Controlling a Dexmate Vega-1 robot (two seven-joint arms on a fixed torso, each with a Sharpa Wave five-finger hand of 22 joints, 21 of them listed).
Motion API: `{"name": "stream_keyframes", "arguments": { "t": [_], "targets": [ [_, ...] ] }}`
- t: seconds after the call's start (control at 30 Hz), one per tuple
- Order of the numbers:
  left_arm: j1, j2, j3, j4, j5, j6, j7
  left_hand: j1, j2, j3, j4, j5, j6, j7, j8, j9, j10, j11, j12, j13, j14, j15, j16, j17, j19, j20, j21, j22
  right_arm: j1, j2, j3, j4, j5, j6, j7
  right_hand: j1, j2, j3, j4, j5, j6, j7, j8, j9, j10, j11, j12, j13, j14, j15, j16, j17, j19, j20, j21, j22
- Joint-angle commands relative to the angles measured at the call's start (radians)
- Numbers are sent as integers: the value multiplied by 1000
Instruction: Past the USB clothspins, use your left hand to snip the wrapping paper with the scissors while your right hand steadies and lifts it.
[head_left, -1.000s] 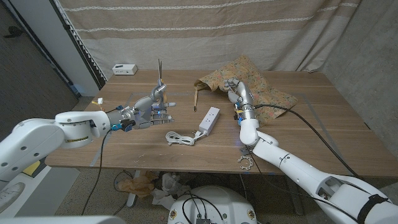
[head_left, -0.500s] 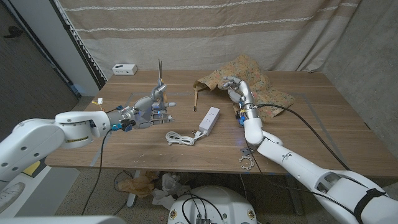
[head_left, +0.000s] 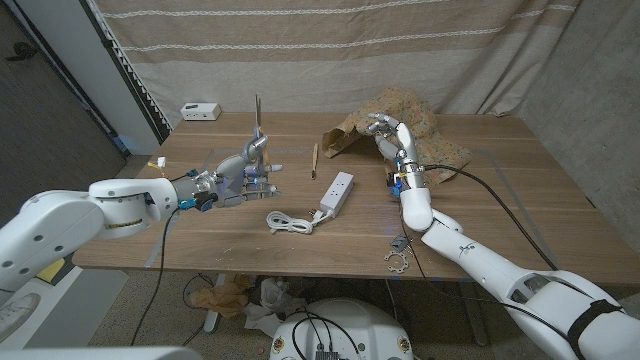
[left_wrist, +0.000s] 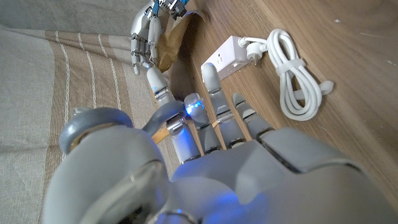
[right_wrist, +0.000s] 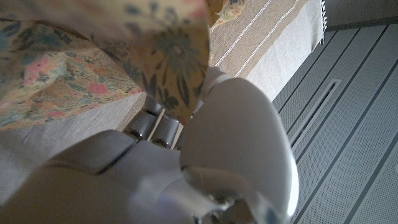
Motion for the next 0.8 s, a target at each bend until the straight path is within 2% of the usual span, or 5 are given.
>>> {"name": "stream_keyframes", "arguments": {
  "t": [0.03, 0.27, 0.43, 0.8],
  "targets": [
    [-27, 5, 22, 20, -11, 5, -12, 10, -6, -2, 4, 5, 38, 42, -1, 2, 37, -33, 1, 4, 3, -150, 2, 3, 6, 0, 3, 2, -43, 20, 81, -20, 77, 62, 4, -21, 63, 136, 144, -11, 2, -8, -3, 7, -9, 2, 16, 22, 126, -161, 268, 373, -4, -153, 2, 2],
    [-68, 14, 75, 45, -4, -16, -36, 11, -9, -3, 4, 5, 37, 41, -2, 2, 37, -33, 0, 4, 2, -150, 0, 2, 6, 0, 3, 2, -60, 50, 117, -36, 138, 105, 42, -16, 62, 136, 148, -22, -1, -6, -3, 12, -14, 2, 27, 46, 121, -161, 264, 367, -7, -154, 4, 4],
    [-101, 18, 123, 66, 2, -40, -58, 11, -9, -3, 5, 5, 37, 41, -2, 2, 36, -33, 0, 4, 4, -150, 0, 3, 6, 0, 3, 2, -90, 68, 151, -96, 192, 88, 72, -11, 62, 137, 149, -28, -1, -6, -4, 15, -18, 1, 33, 60, 120, -161, 264, 365, -8, -155, 4, 5],
    [-107, 33, 148, 76, -7, -70, -67, 11, -11, -4, 6, 6, 36, 41, -3, 3, 35, -34, 0, 4, 5, -151, -1, 2, 6, 0, 3, 2, -121, 123, 192, -150, 279, 85, 137, -2, 61, 137, 149, -39, -16, 4, -13, 14, -14, 10, 47, 83, 115, -161, 261, 356, -9, -155, 8, 8]
  ]
}}
